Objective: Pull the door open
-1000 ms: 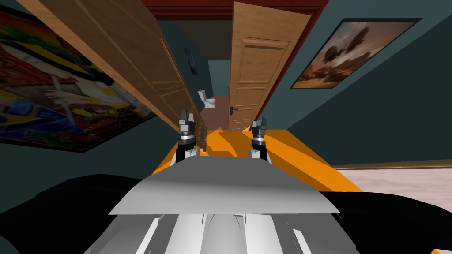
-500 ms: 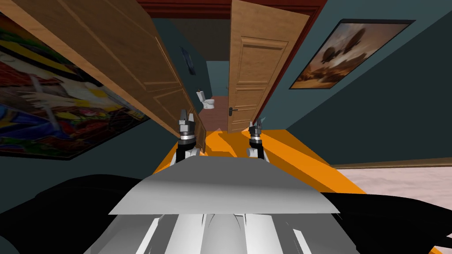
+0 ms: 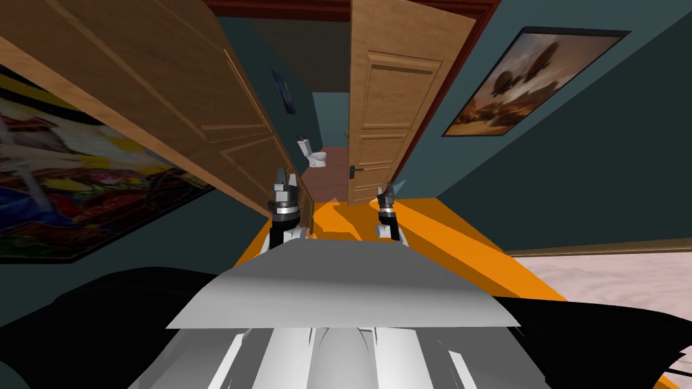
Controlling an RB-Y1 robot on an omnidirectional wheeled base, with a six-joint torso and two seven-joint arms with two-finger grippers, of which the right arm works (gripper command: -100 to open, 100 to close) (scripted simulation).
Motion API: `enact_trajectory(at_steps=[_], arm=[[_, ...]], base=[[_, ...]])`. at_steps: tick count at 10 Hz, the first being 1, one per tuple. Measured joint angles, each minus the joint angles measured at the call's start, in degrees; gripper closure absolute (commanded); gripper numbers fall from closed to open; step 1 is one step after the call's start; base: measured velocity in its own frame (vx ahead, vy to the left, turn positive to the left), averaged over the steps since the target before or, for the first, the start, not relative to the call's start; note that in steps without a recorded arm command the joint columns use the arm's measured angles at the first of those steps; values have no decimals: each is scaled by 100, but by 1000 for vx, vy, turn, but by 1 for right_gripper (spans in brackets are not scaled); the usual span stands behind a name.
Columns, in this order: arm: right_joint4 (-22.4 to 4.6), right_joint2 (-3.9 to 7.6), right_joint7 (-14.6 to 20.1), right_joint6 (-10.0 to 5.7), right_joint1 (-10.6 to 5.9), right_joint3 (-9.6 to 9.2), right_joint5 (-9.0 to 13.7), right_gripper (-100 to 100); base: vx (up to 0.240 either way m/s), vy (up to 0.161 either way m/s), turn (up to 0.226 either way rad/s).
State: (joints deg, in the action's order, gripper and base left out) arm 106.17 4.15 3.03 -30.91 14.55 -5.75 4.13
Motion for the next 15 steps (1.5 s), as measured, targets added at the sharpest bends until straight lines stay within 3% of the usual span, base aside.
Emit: enact_trajectory(at_steps=[15], arm=[[-2207,151,340,66,-1386,-229,-186,-100]], base=[[96,27,-55]])
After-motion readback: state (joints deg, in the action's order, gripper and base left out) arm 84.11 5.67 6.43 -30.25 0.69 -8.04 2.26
